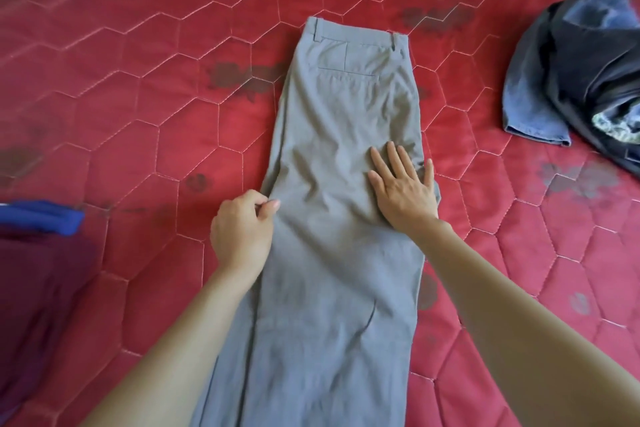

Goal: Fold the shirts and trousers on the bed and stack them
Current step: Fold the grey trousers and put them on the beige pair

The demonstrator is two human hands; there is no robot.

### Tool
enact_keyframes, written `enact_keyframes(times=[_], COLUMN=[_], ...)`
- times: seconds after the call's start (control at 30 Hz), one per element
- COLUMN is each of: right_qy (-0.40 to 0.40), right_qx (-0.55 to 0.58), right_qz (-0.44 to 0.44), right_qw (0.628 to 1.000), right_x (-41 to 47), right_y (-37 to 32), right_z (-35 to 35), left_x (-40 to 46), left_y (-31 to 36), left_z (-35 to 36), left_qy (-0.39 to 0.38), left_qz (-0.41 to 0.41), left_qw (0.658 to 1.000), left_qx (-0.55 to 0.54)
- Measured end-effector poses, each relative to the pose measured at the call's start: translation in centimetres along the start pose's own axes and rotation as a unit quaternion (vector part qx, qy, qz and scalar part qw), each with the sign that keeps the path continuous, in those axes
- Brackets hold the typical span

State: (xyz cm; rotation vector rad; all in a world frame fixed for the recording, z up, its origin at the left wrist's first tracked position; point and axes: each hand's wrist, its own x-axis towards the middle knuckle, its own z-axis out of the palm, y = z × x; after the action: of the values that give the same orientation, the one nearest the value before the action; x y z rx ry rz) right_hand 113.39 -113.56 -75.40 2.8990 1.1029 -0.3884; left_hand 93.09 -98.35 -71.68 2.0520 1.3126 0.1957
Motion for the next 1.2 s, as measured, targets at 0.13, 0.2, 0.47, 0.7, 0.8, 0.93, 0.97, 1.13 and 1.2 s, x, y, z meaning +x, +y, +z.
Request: enact_keyframes(times=[0.13,0.2,0.47,0.7,0.8,0.93,0.97,1.13,1.2], right_qy=[-0.037,-0.034,0.019,-0.005,0.004,0.007,0.004,-0.021,-0.031], right_qx=[0.005,0.014,0.037,0.017,0.031,0.039,0.034,0.025,0.025], right_qz=[0.016,0.017,0.021,0.007,0.007,0.011,0.014,0.023,0.023], right_qw=[0.999,0.999,0.999,1.000,0.999,0.999,0.999,0.999,0.999], right_x=[0.3,0.6,3.5,3.7,4.0,4.4,4.3,4.1,4.2], right_y=[0.5,0.5,0.9,1.3,1.2,1.3,1.4,2.1,2.1], right_z=[-0.6,-1.3,-2.9,-1.8,-1.9,-1.8,-1.6,-0.7,-1.0], left_x=[0.5,0.5,2.8,1.0,1.0,1.8,1.9,2.7,2.8], left_y=[-0.8,-0.6,1.3,0.9,0.7,-0.3,-0.6,-1.2,-1.0], left_z=[0.5,0.6,-0.3,0.4,0.7,0.5,0.5,1.1,1.0], left_qy=[-0.021,-0.023,-0.078,0.079,0.090,0.069,0.066,0.050,0.051], left_qz=[-0.055,-0.063,-0.035,0.036,0.034,0.031,0.015,-0.055,-0.064], left_qw=[0.998,0.997,0.996,0.995,0.994,0.995,0.996,0.997,0.997], left_qx=[0.026,0.032,-0.031,-0.041,-0.052,-0.070,-0.056,0.000,0.007])
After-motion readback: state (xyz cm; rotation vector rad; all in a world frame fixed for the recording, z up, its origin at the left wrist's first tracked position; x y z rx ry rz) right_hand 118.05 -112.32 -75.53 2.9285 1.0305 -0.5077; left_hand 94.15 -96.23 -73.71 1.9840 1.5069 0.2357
